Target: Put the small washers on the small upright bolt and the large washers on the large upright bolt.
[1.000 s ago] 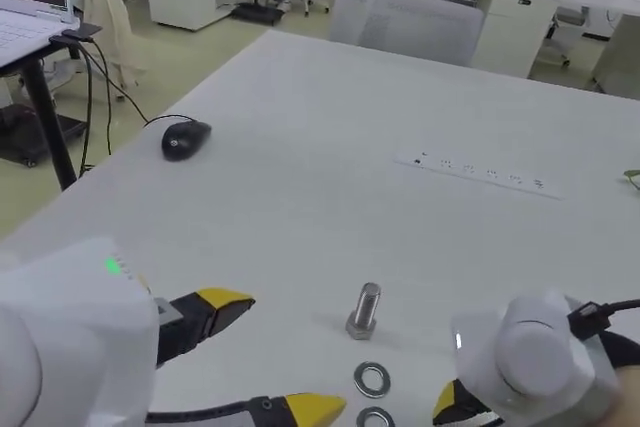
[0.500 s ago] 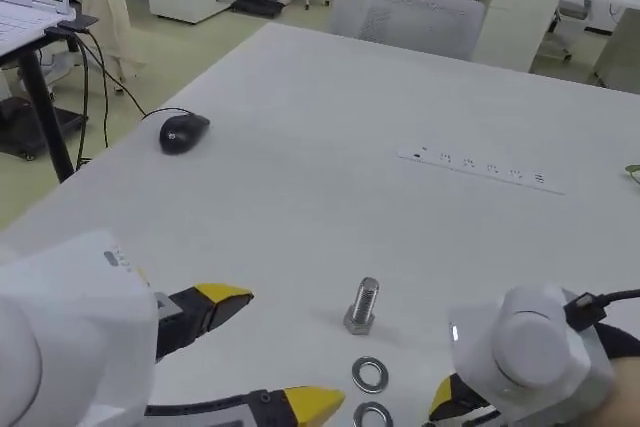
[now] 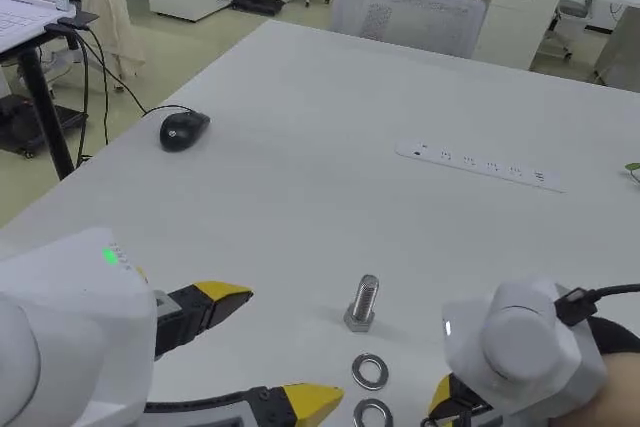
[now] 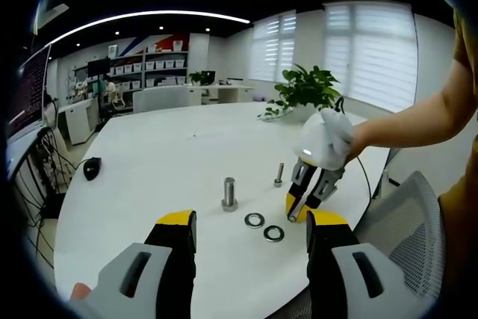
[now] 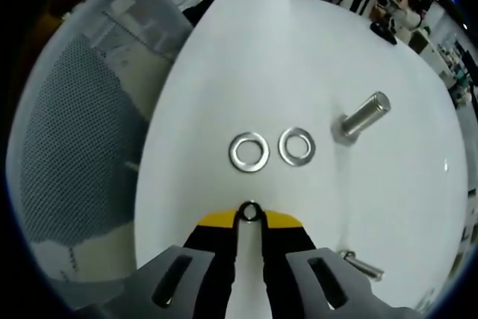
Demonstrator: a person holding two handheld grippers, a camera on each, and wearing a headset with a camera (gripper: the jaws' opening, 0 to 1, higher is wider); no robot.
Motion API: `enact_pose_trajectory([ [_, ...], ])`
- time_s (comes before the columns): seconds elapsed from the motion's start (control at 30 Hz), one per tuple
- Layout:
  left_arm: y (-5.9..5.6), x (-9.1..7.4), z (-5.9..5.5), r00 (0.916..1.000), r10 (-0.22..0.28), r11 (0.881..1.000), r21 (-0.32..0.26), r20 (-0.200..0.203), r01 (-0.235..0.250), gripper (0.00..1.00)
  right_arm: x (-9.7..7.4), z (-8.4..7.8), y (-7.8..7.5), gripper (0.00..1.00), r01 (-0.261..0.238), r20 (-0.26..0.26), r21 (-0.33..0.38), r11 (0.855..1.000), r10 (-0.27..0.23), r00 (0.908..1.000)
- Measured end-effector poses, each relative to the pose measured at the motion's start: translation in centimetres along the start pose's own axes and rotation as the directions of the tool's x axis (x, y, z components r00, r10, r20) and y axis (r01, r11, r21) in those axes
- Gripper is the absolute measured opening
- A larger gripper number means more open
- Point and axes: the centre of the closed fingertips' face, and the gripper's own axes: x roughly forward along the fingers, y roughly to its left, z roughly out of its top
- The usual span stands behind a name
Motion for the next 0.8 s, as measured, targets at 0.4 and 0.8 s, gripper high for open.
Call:
enact_pose_trajectory([
  [0.4,0.1,-0.2,0.0,1.0,0.003,1.0,0.007,-0.009,-0.003,0.59,-0.3,0.0,0.0,0.12,-0.001,0.006,0.01,1.0,0.001,1.0],
  [0.8,0.0,0.0,0.1,0.9999,-0.006,1.0,0.013,-0.01,0.006,0.59,-2.8,-1.2,-1.5,0.12,0.05,0.032,0.07,0.996,-0.052,0.9981],
])
